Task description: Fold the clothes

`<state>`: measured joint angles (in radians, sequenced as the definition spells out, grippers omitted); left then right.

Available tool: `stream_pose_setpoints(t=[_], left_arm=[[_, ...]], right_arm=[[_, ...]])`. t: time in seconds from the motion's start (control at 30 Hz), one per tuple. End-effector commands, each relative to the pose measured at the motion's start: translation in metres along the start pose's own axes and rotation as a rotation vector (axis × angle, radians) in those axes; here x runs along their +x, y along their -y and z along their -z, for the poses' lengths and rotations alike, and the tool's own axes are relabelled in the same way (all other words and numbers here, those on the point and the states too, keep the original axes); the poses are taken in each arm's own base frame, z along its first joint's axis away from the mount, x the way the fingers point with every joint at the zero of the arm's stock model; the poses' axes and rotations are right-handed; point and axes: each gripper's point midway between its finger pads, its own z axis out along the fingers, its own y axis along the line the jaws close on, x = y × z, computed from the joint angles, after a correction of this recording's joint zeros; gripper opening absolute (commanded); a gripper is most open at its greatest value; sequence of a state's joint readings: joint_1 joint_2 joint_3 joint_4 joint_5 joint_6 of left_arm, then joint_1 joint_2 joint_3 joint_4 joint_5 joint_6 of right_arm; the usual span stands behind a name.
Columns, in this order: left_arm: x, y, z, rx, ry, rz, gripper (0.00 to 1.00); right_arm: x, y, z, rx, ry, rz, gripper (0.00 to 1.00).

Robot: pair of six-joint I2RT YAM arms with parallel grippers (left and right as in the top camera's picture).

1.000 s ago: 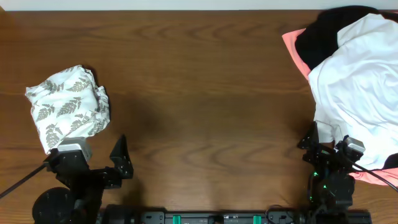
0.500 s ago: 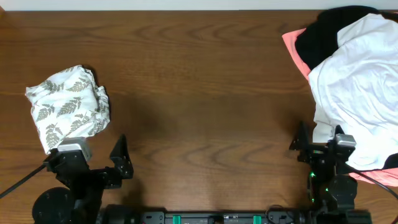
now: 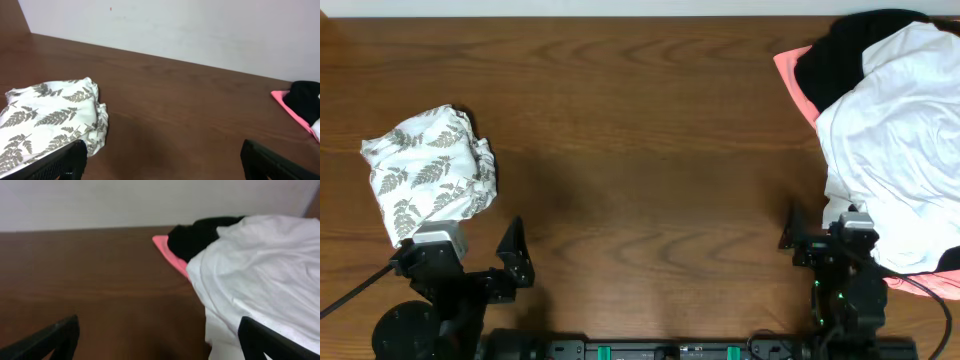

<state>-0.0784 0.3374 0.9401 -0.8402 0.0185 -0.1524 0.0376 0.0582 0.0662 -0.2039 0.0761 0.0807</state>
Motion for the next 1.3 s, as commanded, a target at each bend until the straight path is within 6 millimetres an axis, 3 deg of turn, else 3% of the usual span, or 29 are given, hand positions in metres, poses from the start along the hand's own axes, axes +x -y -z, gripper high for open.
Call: stream_pose_setpoints(t=[0.0,0.13,0.87,1.07,1.27], left_arm=[[-0.001,-0.003,0.000,-0.014,0.007,-0.005,0.98],[-0.001,-0.003,0.000,-0.014,0.007,-0.005,0.98],[-0.001,-0.003,0.000,-0.014,0.007,-0.005,0.98],[-0.001,-0.003,0.000,-0.014,0.007,-0.005,0.98],[-0.001,-0.003,0.000,-0.014,0.007,-0.005,0.98]], right_arm=[[0.011,-0.005,-0.003,-0.030,-0.043,0.066,0.99],[0.014,-0.003,-0.004,-0.025,-0.057,0.179,0.99],[0.014,-0.003,-0.004,-0.025,-0.056,0.178,0.99],[-0.009,-0.002,0.003,-0.015,0.048,0.170,0.99],[-0.009,-0.001,0.003,-0.010,0.051,0.169,0.99]])
